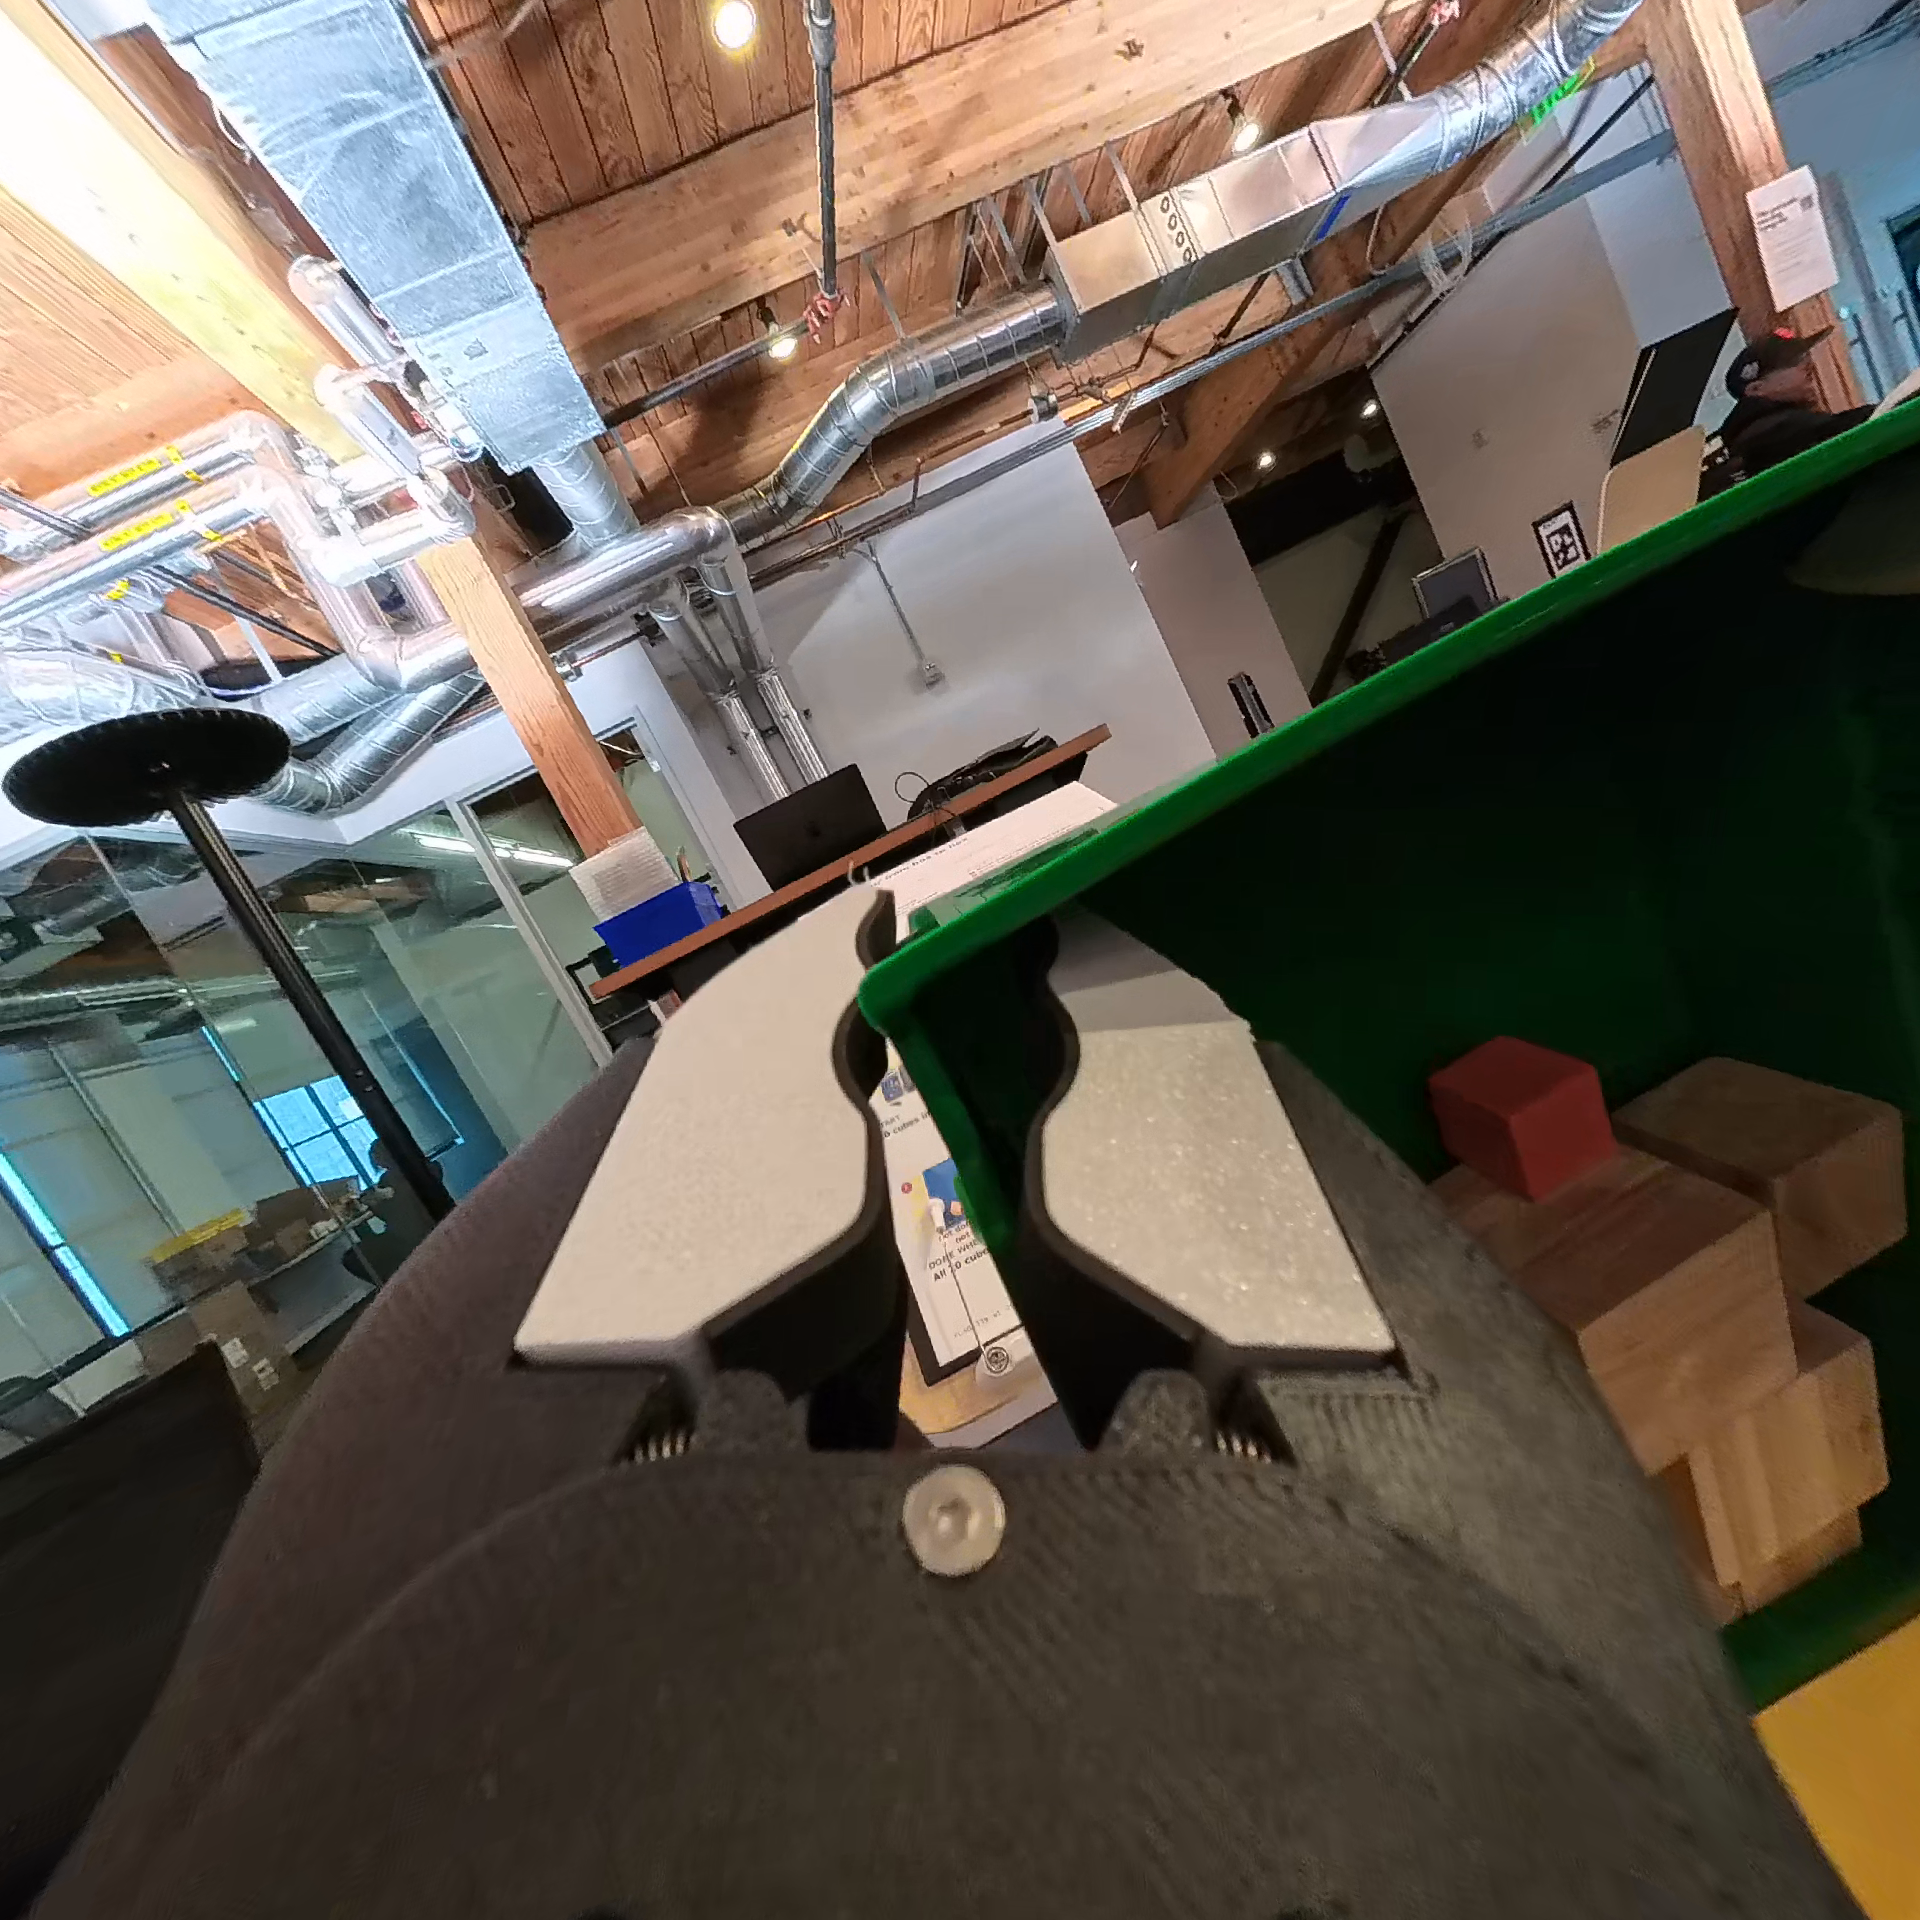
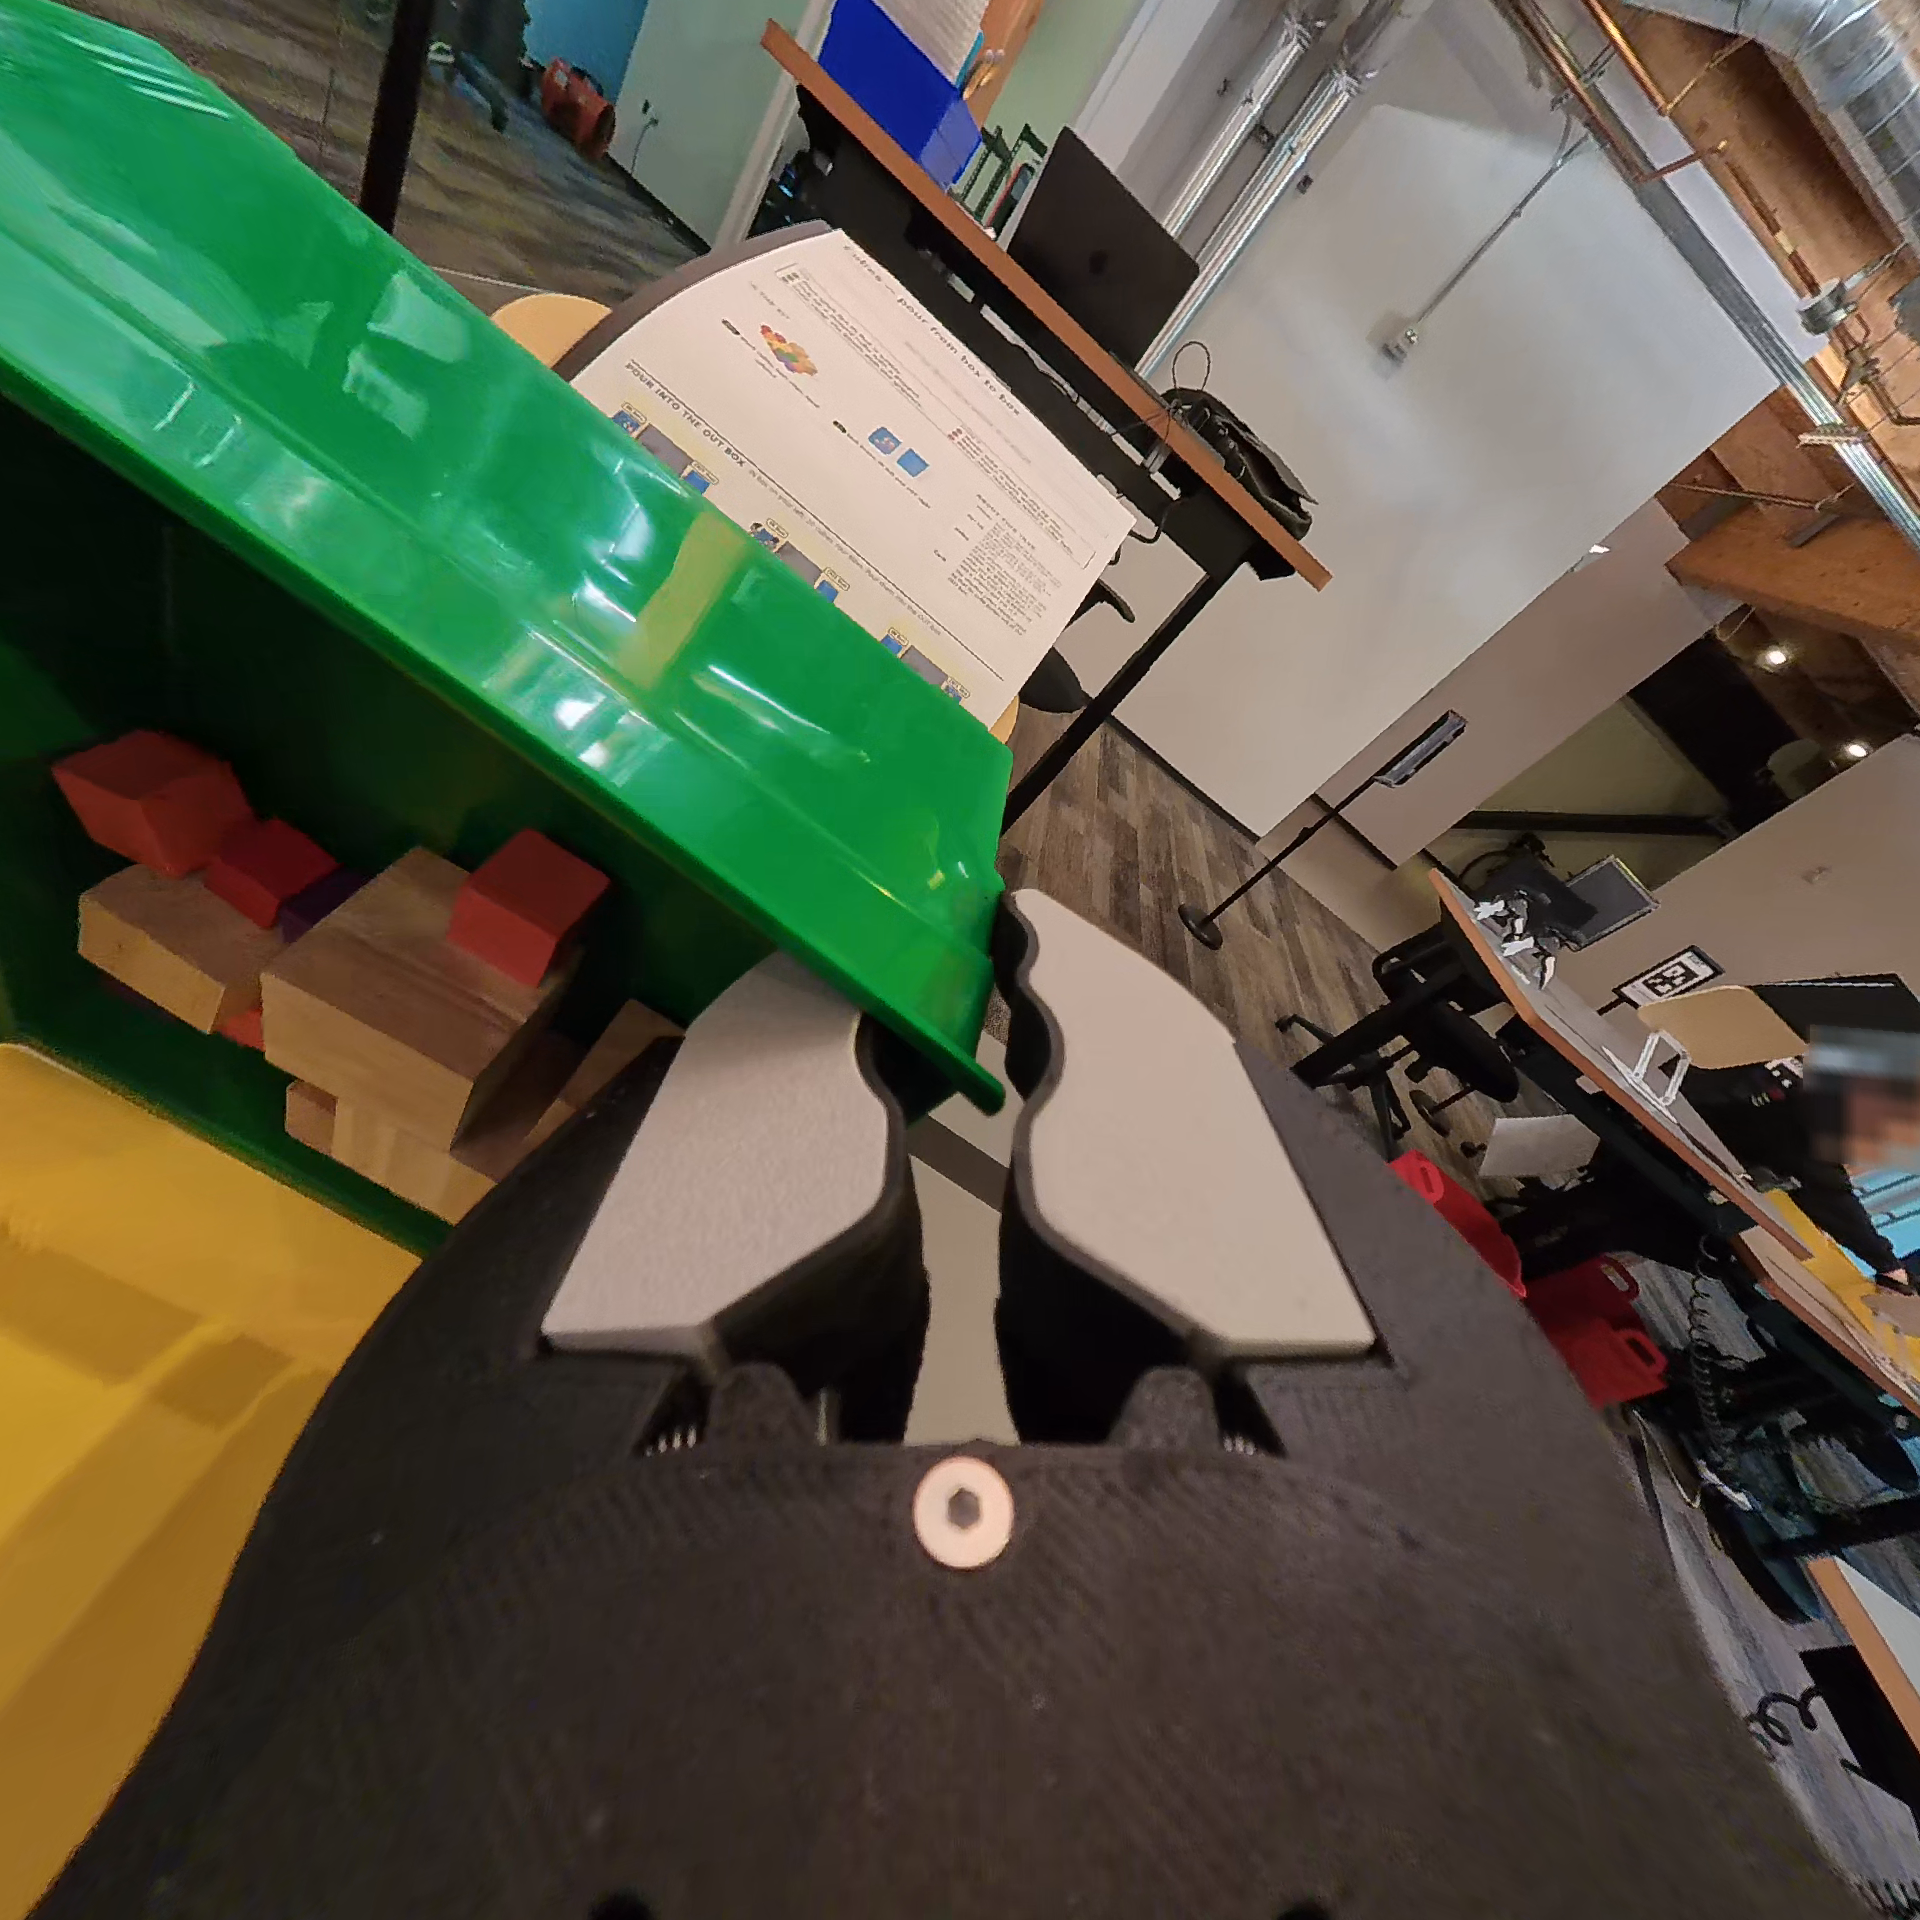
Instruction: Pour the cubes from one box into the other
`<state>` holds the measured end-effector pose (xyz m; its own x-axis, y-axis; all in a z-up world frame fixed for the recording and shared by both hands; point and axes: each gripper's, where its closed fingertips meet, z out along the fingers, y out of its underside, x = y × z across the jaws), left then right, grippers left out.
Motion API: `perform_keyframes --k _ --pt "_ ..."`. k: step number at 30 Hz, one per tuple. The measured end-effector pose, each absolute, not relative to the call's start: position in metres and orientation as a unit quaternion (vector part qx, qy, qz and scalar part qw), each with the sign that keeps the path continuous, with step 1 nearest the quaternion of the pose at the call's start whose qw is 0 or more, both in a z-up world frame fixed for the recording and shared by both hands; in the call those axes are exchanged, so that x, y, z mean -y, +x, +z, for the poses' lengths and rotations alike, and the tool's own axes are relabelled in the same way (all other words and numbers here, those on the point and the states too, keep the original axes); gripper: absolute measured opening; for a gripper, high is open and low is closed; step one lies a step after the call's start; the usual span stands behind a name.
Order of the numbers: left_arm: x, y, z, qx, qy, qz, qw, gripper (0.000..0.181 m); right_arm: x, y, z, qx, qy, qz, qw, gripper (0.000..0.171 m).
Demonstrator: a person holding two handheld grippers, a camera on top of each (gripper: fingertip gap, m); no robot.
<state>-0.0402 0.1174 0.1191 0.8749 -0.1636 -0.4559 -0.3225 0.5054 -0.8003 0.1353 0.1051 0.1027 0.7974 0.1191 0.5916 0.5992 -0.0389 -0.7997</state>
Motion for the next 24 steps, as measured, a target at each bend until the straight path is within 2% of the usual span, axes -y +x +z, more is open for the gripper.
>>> perform_keyframes --k 24 --pt "-0.1082 -0.0399 0.122 -0.238 -0.476 0.058 0.845 0.022 -0.0987 0.1362 0.1015 0.256 -0.689 -0.187 0.652 0.007"
